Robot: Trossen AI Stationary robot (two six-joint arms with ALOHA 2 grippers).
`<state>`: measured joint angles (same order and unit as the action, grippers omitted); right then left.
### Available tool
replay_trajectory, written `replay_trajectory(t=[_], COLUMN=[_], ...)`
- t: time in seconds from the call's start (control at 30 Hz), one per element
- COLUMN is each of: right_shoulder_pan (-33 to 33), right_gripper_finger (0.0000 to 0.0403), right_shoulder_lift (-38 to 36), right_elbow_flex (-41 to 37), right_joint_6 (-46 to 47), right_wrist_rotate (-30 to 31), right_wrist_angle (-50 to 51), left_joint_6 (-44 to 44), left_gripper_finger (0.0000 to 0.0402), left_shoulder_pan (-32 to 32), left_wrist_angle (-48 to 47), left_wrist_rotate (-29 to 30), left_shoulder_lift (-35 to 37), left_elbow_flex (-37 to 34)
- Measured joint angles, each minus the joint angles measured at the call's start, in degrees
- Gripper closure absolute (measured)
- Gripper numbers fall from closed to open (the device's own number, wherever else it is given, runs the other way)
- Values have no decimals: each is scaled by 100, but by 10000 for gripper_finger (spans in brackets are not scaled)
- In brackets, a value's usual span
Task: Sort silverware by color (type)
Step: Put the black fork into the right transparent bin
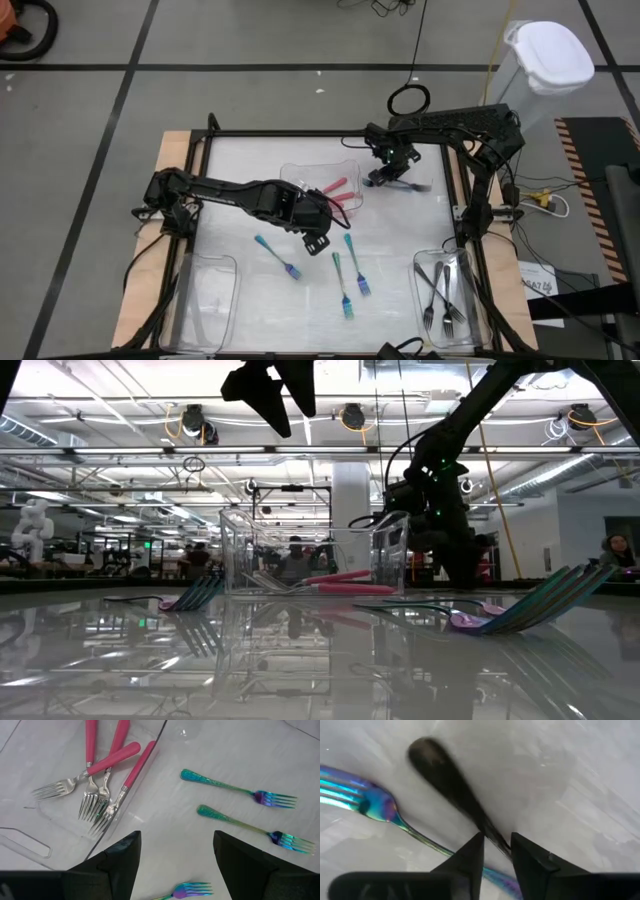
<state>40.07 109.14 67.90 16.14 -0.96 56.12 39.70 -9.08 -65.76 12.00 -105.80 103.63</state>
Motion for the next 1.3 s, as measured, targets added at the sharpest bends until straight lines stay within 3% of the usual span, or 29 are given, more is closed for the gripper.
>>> replay_trajectory(t=[0.3, 0.83, 1.3], right_shoulder_pan=[-2, -7, 37], right_gripper_finger=[392, 394, 402], right_shoulder_lift=[4, -17, -555], right_elbow_flex=[-68, -72, -87], right_joint_6=[-105, -39, 38], right_wrist_rotate=[-106, -64, 121], right_wrist_angle=[-110, -437, -713], left_joint_6=[1, 37, 64], left_gripper_finger=[153, 153, 153], left_shoulder_pan=[7, 7, -5], left_wrist_angle=[0, 10, 138], left_wrist_rotate=[-1, -4, -9], left_shoulder_lift=[-1, 0, 0], left_elbow_flex=[0, 0, 0])
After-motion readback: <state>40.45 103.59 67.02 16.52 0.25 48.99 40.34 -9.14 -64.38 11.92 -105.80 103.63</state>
